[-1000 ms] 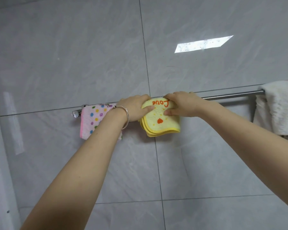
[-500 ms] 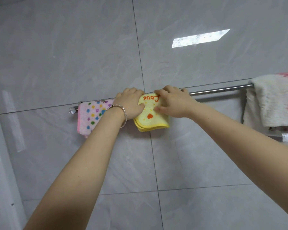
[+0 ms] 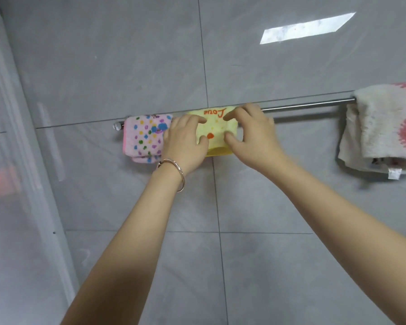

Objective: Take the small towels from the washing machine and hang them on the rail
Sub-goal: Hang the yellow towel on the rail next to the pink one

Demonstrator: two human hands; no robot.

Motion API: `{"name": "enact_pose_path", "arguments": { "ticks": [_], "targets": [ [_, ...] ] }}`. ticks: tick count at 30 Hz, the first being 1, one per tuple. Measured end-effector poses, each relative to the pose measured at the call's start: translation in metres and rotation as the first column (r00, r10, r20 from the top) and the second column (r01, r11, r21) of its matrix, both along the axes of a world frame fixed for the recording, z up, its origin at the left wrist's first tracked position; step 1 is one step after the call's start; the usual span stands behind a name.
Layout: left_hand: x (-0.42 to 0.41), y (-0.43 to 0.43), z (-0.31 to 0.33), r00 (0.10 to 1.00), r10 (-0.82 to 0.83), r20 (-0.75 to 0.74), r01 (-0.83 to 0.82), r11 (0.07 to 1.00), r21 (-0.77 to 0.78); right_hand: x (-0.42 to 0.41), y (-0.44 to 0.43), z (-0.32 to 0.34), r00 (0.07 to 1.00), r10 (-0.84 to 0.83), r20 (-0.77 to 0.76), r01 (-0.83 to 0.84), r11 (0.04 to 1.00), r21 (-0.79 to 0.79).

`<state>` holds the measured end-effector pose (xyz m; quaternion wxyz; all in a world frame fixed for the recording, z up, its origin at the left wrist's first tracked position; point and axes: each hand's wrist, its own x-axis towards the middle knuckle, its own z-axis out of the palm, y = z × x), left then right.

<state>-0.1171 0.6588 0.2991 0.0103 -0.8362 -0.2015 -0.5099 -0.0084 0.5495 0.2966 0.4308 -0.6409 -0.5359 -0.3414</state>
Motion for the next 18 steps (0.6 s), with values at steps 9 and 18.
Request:
{"name": "enact_pose_path", "arguments": {
  "ticks": [9,18],
  "targets": [
    [-0.061,-0.029,-0.079,1.000,-0.001,0.031,0.008,0.970,-0.243,-0.063,-0.011,-0.083,0.962,0.226,-0.151,-0.236,0.970,-0.051],
    [-0.175,-0.076,-0.147,0.971,0.032,0.239,0.100,0.847,-0.521,-0.177,-0.028,-0.148,0.765,0.437,-0.474,-0.492,0.871,0.008]
  ]
}}
